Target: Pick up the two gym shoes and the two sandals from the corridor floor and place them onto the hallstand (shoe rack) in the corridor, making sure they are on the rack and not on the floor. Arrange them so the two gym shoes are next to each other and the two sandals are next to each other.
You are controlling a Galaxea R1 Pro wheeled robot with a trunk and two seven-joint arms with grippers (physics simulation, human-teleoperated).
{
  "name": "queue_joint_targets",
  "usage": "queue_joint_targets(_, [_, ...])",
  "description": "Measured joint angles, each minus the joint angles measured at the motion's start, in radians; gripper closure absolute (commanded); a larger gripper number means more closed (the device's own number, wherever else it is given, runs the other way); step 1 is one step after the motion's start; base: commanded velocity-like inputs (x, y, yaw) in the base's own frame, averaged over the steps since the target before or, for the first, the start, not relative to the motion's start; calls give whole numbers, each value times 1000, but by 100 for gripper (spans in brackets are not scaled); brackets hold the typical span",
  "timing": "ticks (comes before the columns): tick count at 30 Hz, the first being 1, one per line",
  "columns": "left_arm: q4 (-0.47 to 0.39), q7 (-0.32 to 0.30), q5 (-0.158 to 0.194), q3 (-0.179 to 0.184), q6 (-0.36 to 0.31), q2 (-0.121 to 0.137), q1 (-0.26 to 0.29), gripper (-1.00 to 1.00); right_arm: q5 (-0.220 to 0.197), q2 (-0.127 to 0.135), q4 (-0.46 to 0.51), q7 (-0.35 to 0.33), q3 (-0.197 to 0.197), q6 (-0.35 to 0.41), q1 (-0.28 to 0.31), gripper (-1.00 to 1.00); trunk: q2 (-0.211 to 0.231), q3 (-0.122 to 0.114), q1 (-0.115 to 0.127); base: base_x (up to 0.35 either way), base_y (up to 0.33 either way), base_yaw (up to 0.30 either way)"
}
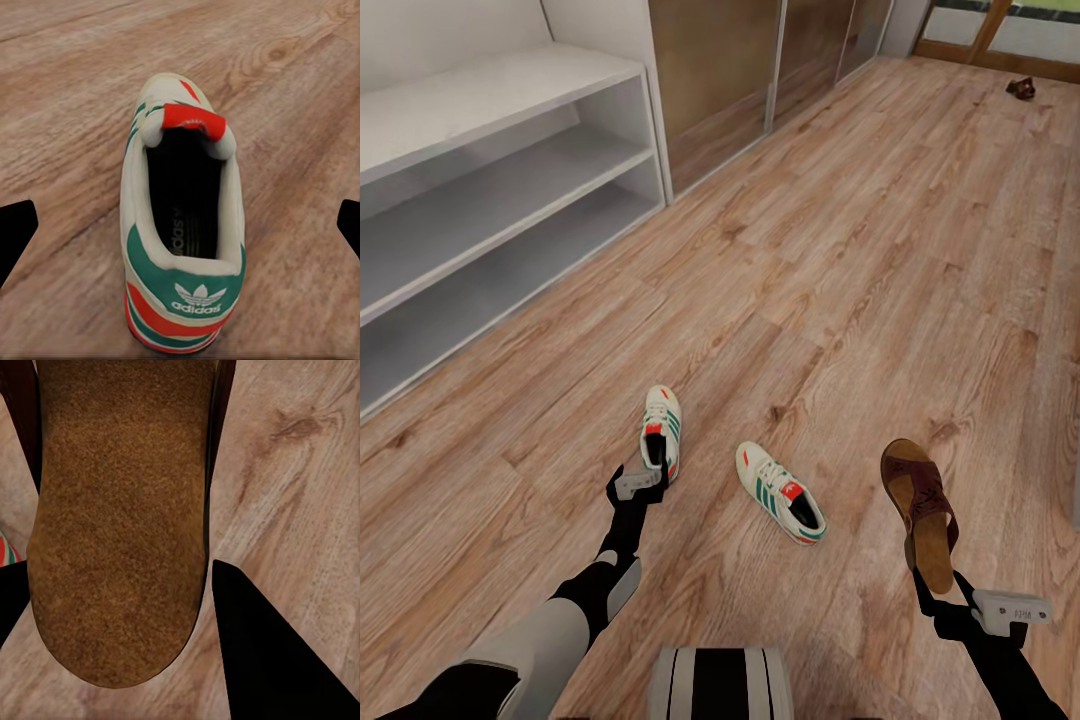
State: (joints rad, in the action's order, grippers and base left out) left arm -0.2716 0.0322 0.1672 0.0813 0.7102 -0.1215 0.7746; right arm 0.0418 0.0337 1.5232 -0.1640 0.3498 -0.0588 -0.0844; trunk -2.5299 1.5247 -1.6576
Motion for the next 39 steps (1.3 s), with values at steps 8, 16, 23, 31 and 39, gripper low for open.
queue_joint_targets(8, [-1, 0, 0, 1, 0, -2, 2, -100, -1, 0, 0, 0, 0, 0, 0, 100, 0, 10, 0, 0, 0, 0])
queue_joint_targets(16, [-1, 0, 0, 1, 0, -8, 15, -100, 0, 0, 0, -1, 0, 0, 0, 100, 0, 14, 0, 0, 0, 0])
queue_joint_targets(23, [-1, -1, 0, 2, 0, -10, 21, -100, 0, 0, 0, -1, 0, 0, 0, 100, 0, 15, 0, 0, 0, 0])
queue_joint_targets(31, [-2, -27, -3, 6, 0, -13, 23, -100, 0, 0, -1, -1, 0, -1, 0, 100, 0, 15, 0, 0, 0, 0])
queue_joint_targets(39, [-4, -61, -1, 8, 1, -15, 24, -100, -1, 0, -1, -1, 0, 0, 0, 100, 0, 15, 0, 0, 0, 0])
